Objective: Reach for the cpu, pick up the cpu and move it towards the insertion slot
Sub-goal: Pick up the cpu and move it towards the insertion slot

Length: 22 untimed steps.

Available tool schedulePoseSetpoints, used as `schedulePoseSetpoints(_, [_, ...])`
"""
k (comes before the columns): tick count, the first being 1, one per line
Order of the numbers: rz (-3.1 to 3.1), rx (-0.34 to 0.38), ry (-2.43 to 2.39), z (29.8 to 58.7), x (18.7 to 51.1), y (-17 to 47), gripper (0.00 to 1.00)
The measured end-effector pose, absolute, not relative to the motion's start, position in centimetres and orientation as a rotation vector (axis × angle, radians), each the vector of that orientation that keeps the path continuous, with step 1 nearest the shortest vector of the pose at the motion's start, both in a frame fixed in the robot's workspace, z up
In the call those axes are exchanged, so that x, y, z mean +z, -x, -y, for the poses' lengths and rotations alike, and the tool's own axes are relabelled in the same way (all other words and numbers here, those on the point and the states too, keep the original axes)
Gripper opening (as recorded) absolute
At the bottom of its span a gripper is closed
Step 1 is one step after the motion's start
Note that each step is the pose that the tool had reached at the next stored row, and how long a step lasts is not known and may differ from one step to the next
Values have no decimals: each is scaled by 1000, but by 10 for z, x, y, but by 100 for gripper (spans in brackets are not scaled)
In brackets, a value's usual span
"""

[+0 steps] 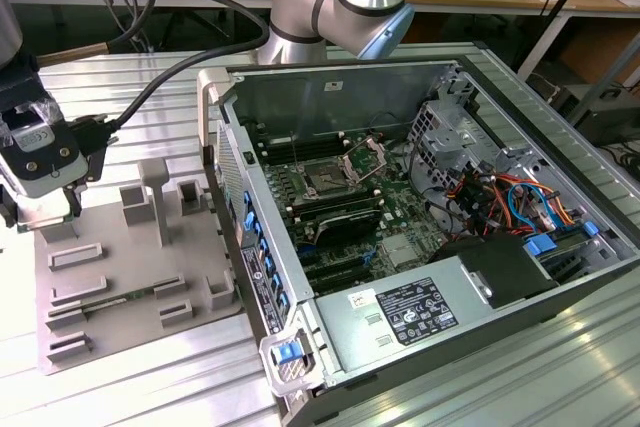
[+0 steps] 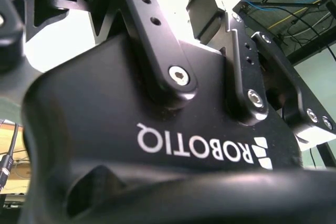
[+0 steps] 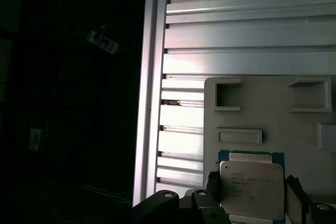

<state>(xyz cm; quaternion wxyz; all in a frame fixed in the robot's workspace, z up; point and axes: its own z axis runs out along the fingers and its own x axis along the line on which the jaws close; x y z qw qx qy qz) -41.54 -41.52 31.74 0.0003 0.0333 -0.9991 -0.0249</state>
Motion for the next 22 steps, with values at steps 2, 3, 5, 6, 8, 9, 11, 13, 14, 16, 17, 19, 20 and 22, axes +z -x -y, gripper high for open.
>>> schedulePoseSetpoints(2, [3138, -78, -104, 415, 317, 415, 55])
schedulePoseSetpoints(3, [3138, -78, -105, 415, 317, 415, 55])
schedulePoseSetpoints(5, [3138, -78, -104, 415, 319, 415, 55])
schedulePoseSetpoints(6, [3138, -78, -104, 415, 319, 415, 55])
schedulePoseSetpoints(8, [3138, -78, -104, 415, 320, 415, 55])
schedulePoseSetpoints(9, [3138, -78, -104, 415, 320, 415, 55])
schedulePoseSetpoints(11, [3138, -78, -104, 415, 321, 415, 55])
schedulePoseSetpoints(13, [3138, -78, -104, 415, 321, 415, 55])
schedulePoseSetpoints(14, [3138, -78, -104, 415, 322, 415, 55])
schedulePoseSetpoints(16, [3138, -78, -105, 415, 323, 415, 55])
schedulePoseSetpoints(17, [3138, -78, -104, 415, 323, 415, 55])
schedulePoseSetpoints(19, [3138, -78, -104, 415, 325, 415, 55])
schedulePoseSetpoints(20, [3138, -78, -104, 415, 325, 415, 55])
schedulePoseSetpoints(22, [3138, -78, -104, 415, 326, 415, 55])
